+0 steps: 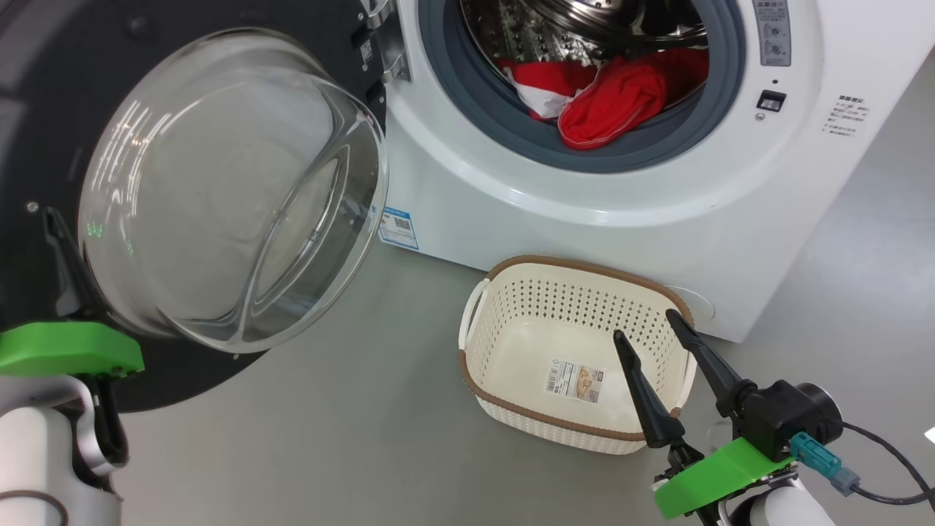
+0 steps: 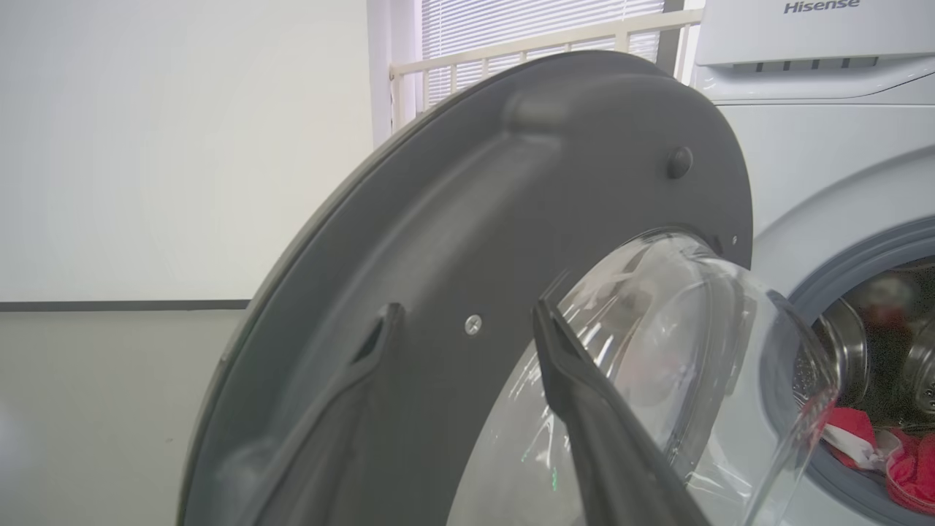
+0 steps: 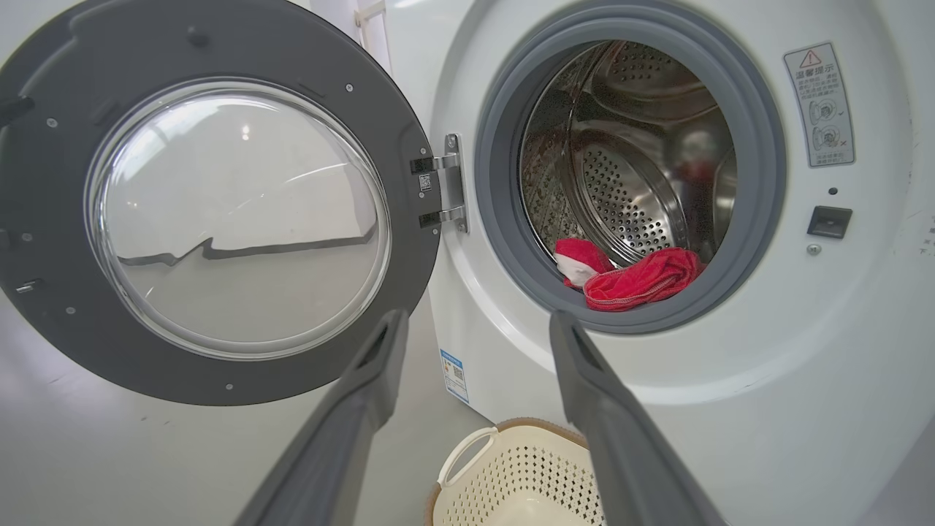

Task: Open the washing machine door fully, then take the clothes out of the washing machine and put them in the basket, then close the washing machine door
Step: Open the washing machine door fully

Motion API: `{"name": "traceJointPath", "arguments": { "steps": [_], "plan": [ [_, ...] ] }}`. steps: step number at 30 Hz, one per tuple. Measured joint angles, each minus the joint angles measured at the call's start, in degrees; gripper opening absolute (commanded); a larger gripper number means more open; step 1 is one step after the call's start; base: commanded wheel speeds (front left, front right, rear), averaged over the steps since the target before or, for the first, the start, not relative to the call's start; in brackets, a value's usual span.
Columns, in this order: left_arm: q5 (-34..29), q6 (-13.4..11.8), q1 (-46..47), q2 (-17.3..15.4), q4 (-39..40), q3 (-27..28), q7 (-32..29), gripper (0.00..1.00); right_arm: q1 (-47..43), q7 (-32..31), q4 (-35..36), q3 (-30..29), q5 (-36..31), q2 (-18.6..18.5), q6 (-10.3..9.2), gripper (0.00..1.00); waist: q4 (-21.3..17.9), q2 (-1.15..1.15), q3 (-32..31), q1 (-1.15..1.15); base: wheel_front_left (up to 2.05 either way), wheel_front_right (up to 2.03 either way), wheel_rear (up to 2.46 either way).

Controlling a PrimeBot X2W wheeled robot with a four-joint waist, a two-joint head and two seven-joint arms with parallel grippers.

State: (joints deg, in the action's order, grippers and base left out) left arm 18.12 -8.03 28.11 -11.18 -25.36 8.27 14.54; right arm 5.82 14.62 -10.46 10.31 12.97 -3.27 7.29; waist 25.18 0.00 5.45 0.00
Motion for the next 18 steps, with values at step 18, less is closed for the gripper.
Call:
{"name": "traceJointPath", "arguments": {
  "steps": [18],
  "plan": [
    [1.9, 4.7, -3.4, 4.2, 19.4, -6.6, -1.4, 1.00, -0.1, 0.0, 1.8, -4.3, 1.6, 0.3, 0.00, 1.00, -6.1, 0.00, -1.2, 0.00, 0.00, 0.00, 0.00]
  ]
}}
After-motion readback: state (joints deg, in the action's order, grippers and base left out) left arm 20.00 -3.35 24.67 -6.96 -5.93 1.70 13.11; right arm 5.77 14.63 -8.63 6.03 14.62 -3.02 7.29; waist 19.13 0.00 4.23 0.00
